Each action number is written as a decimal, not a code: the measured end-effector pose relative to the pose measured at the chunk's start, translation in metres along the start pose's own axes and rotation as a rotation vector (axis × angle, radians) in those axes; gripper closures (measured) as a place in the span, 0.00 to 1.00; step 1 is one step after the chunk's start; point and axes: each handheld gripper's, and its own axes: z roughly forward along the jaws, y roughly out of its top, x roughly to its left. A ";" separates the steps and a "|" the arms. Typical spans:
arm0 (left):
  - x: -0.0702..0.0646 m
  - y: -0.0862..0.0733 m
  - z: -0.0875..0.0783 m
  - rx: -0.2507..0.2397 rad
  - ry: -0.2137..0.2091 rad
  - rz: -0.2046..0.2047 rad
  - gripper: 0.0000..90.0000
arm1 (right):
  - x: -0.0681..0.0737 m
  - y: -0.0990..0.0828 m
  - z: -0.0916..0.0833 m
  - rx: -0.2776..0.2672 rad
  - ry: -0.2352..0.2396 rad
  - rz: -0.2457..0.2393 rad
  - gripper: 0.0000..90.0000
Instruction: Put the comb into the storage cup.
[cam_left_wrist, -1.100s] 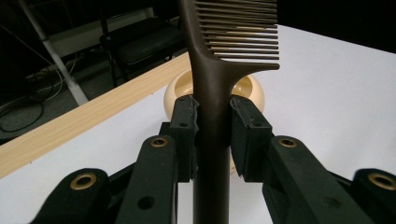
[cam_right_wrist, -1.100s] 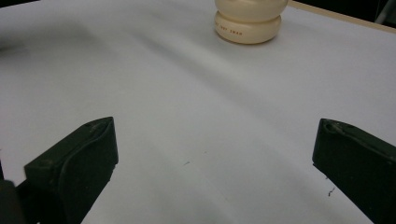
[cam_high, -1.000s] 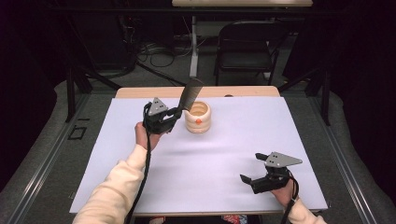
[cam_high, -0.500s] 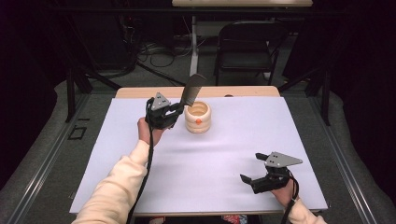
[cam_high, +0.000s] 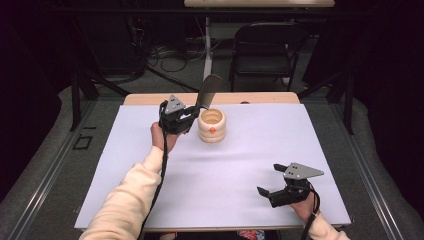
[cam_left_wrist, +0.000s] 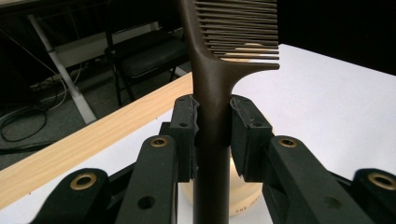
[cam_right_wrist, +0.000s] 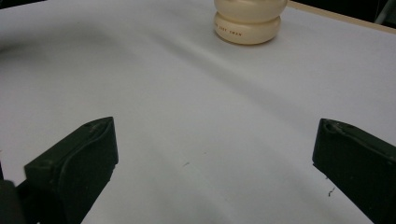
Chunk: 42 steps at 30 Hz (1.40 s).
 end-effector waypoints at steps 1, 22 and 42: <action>0.000 0.001 0.000 0.001 -0.002 0.000 0.81 | 0.000 0.000 0.000 0.000 0.000 -0.001 0.00; 0.001 0.012 0.009 -0.038 0.013 0.000 0.81 | -0.001 0.000 0.000 0.000 0.001 0.000 0.00; 0.000 0.021 0.017 -0.078 0.018 -0.015 0.81 | -0.002 0.000 -0.001 -0.003 0.000 0.003 0.00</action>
